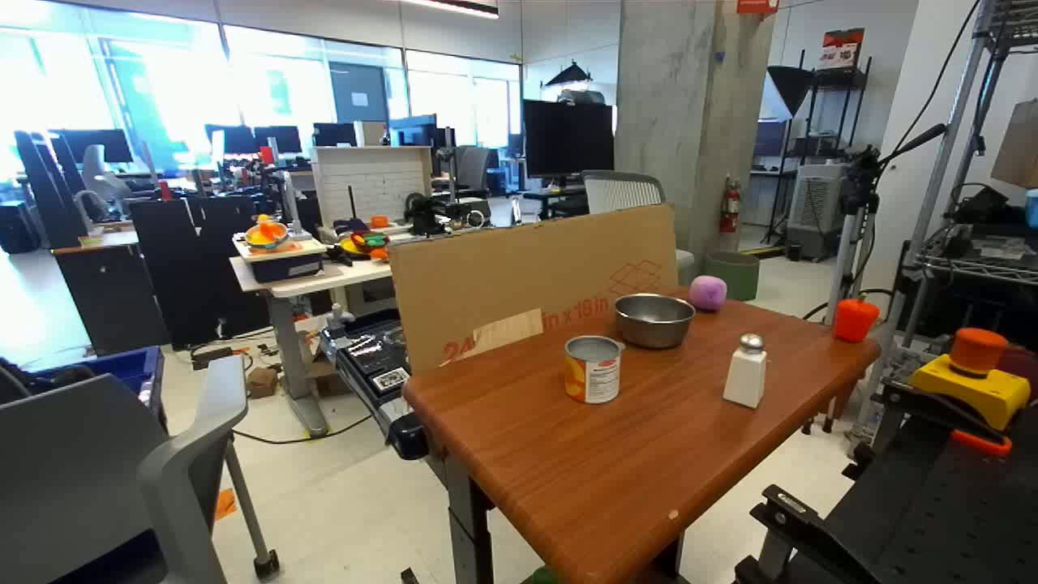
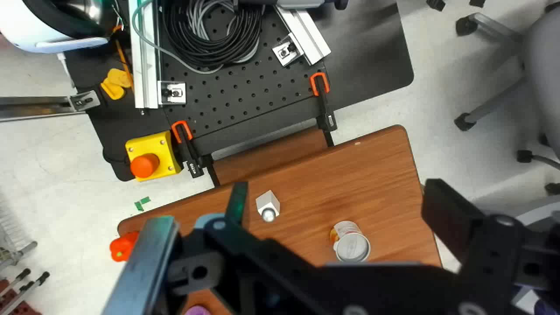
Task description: Move the orange can closer to the edge
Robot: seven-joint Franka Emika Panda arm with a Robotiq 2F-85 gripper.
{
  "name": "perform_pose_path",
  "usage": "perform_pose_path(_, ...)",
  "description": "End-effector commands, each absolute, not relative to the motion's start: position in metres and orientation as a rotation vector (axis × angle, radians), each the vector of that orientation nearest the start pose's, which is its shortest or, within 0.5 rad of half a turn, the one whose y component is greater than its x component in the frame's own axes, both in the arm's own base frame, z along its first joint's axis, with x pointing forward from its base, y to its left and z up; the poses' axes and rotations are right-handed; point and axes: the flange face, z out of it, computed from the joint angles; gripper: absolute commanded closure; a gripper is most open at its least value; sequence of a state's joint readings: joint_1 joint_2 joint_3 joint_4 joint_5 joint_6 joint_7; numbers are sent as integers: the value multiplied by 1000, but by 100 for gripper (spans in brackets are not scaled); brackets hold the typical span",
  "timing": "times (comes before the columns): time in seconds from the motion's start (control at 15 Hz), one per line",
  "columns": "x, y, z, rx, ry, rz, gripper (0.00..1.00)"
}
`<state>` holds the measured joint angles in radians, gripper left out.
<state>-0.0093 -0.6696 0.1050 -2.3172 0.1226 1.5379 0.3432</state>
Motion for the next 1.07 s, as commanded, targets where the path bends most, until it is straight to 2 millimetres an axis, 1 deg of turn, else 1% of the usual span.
perform_pose_path(0.0,331,53,568,-3073,427,189,0)
perform_pose_path(0.73,331,53,569,-3073,427,188,0)
perform_pose_path(0.8,332,52,565,-3092,424,188,0)
perform_pose_path(0.93,341,53,549,-3122,431,183,0)
perform_pose_path(1.0,348,55,534,-3119,393,137,0)
